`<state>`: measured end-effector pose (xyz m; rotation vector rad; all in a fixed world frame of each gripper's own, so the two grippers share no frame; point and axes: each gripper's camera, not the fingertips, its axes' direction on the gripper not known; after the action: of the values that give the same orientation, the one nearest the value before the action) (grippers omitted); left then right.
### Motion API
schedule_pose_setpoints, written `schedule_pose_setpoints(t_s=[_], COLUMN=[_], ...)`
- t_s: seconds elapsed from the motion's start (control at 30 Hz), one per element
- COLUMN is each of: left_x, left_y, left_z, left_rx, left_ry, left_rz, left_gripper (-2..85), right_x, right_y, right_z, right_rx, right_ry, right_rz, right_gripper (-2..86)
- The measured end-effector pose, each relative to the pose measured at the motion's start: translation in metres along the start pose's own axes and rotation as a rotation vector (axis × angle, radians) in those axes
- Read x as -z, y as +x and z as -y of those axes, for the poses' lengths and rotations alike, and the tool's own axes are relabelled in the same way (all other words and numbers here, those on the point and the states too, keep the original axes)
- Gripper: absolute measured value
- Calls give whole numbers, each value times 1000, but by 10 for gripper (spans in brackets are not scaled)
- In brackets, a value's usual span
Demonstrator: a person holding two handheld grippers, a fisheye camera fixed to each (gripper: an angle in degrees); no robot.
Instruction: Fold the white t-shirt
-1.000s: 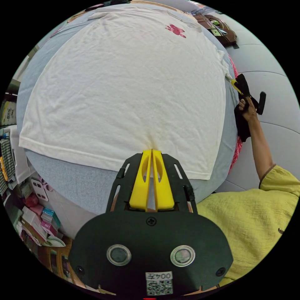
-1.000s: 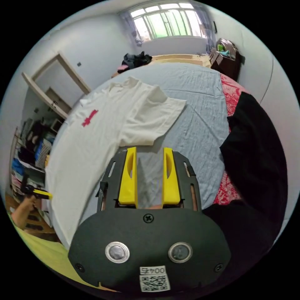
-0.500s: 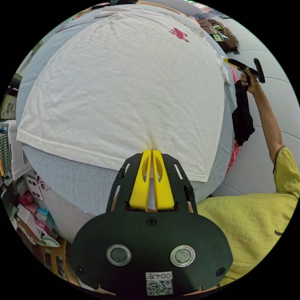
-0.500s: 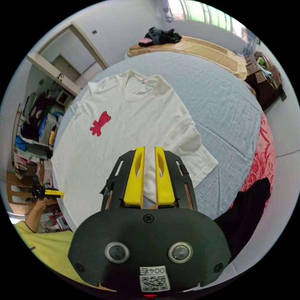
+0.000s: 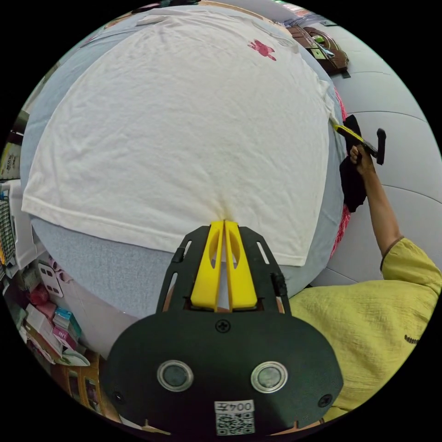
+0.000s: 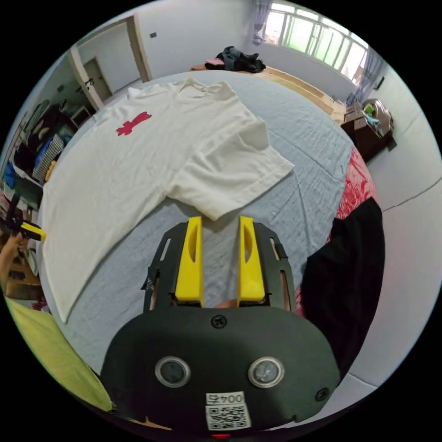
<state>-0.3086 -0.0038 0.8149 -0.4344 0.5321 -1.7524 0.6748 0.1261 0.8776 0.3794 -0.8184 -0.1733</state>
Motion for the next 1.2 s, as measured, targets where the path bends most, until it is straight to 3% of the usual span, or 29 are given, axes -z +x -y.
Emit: schedule_pose_setpoints(t_s=[0.2, 0.43, 0.8, 0.9, 0.97, 1.03, 1.2], left_x=[0, 0, 2, 3, 4, 5, 8], left_y=[2, -3, -6, -5, -3, -1, 4], left_z=[-1, -5, -5, -4, -3, -2, -2], left_rx=[-2, 20, 17, 12, 7, 0, -11], left_ry=[3, 24, 19, 10, 4, -3, -12], left_rz=[10, -26, -50, -46, -33, -16, 18], left_gripper=[4, 5, 5, 5, 5, 4, 4], right_x=[14, 0, -21, -8, 14, 17, -15], right_y=[-21, -6, 5, -8, -25, -44, -98], right_z=[45, 111, 12, -3, -8, -12, -21], right_rx=[108, -27, -238, -267, -296, -288, -266], right_ry=[-39, -353, -582, -397, -124, -4, -117], right_rz=[40, 391, 360, 326, 346, 388, 242], right_gripper=[25, 13, -3, 0, 17, 43, 46])
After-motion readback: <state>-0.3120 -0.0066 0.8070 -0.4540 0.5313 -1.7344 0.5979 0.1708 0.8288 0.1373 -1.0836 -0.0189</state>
